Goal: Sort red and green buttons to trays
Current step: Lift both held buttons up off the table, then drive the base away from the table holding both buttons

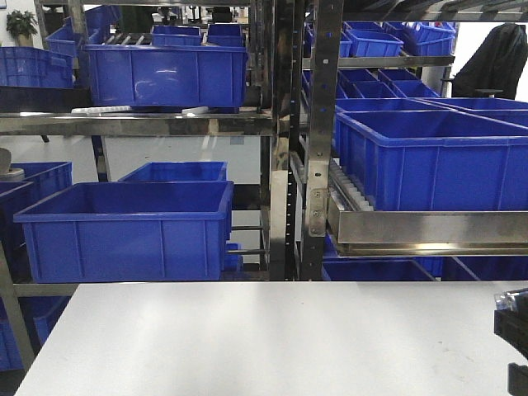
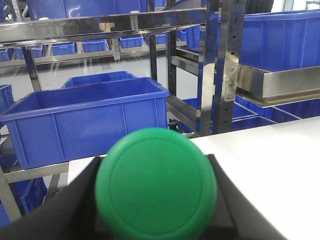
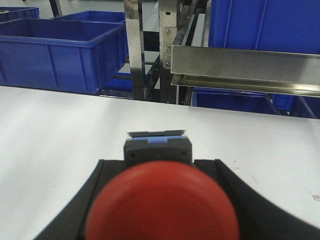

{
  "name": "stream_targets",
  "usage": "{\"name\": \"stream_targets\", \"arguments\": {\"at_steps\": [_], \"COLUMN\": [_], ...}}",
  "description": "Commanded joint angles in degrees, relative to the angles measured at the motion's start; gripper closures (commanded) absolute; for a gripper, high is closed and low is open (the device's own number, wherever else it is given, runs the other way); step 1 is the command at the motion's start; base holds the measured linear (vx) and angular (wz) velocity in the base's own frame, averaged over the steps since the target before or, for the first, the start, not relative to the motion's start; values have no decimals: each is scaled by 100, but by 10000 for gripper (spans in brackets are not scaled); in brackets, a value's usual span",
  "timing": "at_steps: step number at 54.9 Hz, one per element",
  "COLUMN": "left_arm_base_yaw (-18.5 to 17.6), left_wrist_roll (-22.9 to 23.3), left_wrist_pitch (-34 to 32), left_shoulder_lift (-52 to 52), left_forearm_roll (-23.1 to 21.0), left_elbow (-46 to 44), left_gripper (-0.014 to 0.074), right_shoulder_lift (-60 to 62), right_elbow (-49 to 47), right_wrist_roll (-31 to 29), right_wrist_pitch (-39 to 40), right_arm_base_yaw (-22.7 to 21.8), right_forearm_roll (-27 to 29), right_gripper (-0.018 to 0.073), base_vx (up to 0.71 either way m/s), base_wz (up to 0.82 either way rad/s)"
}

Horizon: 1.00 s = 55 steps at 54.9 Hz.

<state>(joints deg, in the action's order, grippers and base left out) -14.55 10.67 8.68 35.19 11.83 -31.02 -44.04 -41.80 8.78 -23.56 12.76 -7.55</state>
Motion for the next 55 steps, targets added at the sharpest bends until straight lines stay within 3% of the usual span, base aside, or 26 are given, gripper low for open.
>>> {"name": "stream_targets", "arguments": {"at_steps": [1, 55], "left_arm_base_yaw": [-12, -12], "left_wrist_roll": [26, 26], "left_wrist_pitch": [-520, -519], "left_shoulder_lift": [-12, -12], "left_forearm_roll": [-25, -21], "left_elbow": [-162, -162], "left_gripper": [596, 596], "right_shoulder_lift": [46, 46], "right_elbow": [-175, -175], "right_wrist_roll": [1, 1], "right_wrist_pitch": [491, 491], "right_arm_base_yaw": [-28, -28], "right_forearm_roll": [-86, -86], "right_gripper": [568, 568], "base_vx": [0, -1], "base_wz": [0, -1]}}
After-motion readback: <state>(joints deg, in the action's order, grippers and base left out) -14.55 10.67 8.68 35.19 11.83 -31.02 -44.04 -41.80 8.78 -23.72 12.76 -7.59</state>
